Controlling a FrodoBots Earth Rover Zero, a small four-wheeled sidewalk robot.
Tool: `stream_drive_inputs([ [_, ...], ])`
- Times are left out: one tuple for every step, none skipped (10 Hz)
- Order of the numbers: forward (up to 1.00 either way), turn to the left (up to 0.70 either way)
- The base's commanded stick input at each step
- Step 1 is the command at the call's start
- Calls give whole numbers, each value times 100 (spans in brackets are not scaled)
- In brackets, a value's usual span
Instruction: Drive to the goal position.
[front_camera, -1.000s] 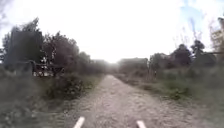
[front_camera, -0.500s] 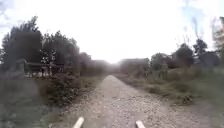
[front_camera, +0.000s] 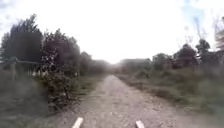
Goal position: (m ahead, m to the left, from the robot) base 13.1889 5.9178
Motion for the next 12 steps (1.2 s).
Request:
stream_drive_inputs([
  [70, 0],
  [70, 0],
  [70, 0],
  [70, 0],
  [70, 0],
  [70, 0],
  [70, 0],
  [70, 0],
  [70, 0],
  [70, 0],
  [70, 0],
  [70, 0],
])
